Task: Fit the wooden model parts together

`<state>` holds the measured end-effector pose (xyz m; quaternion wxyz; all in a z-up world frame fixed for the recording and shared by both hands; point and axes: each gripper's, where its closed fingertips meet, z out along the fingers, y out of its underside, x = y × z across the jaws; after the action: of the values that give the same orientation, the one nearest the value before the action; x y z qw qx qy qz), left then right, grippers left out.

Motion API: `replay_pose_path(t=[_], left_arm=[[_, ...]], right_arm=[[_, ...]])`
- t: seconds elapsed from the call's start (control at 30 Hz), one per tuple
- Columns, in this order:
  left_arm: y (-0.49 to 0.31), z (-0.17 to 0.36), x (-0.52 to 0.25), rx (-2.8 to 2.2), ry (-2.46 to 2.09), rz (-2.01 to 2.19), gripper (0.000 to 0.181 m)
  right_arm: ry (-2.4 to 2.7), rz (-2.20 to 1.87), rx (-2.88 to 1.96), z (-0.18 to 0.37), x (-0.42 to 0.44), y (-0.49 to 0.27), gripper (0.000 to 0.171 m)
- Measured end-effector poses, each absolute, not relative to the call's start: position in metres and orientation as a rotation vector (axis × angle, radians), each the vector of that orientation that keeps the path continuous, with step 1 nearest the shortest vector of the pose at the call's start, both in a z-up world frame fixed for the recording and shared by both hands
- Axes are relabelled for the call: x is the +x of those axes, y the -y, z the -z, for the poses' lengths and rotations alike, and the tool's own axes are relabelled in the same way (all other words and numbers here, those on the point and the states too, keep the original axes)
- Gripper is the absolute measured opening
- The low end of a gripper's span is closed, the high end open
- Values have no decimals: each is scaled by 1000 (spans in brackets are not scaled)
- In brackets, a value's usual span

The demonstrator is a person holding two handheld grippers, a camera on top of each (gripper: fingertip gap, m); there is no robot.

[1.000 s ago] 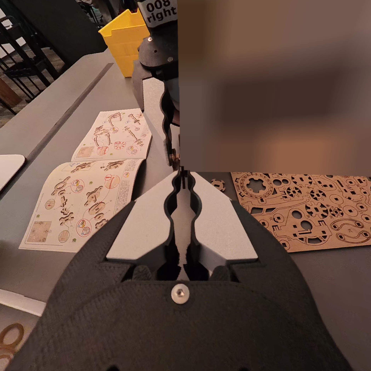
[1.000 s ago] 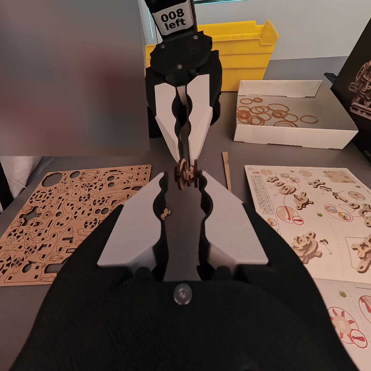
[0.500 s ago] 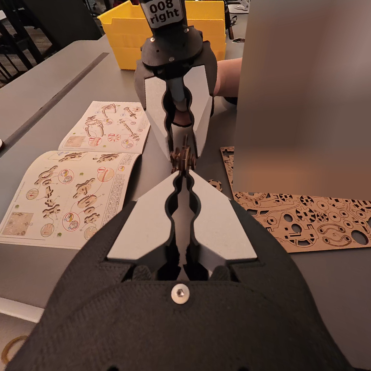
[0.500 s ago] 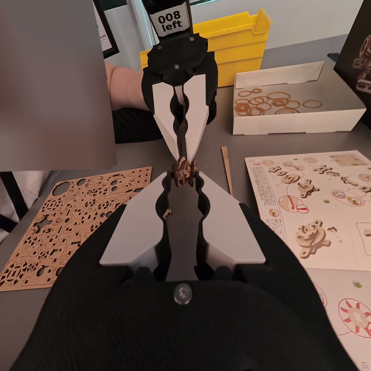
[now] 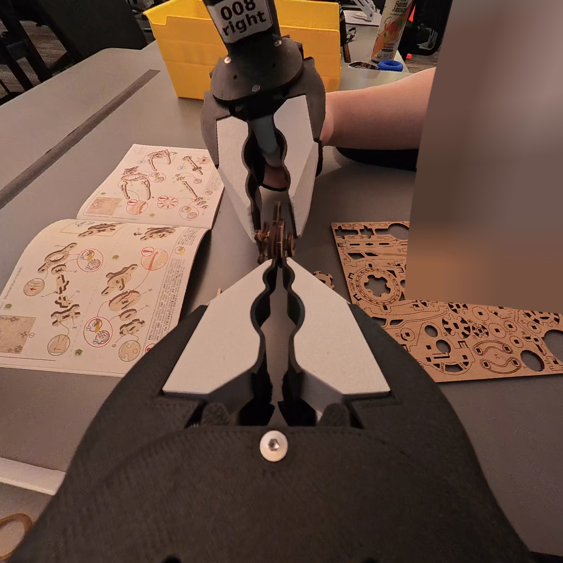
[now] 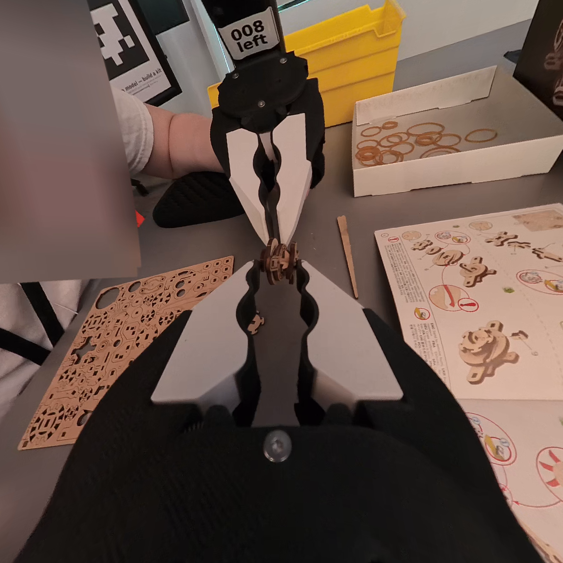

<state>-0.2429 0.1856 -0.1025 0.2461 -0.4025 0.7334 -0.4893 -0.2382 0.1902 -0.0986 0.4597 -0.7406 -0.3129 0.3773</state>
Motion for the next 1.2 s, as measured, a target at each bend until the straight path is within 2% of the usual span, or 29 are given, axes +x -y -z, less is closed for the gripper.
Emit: replay_pose_path(t=[1.2], left_arm=[[-186, 104, -243, -1119, -2008, 1352, 1]], right_arm=[[705, -1012, -1846, 99, -237, -192, 22]])
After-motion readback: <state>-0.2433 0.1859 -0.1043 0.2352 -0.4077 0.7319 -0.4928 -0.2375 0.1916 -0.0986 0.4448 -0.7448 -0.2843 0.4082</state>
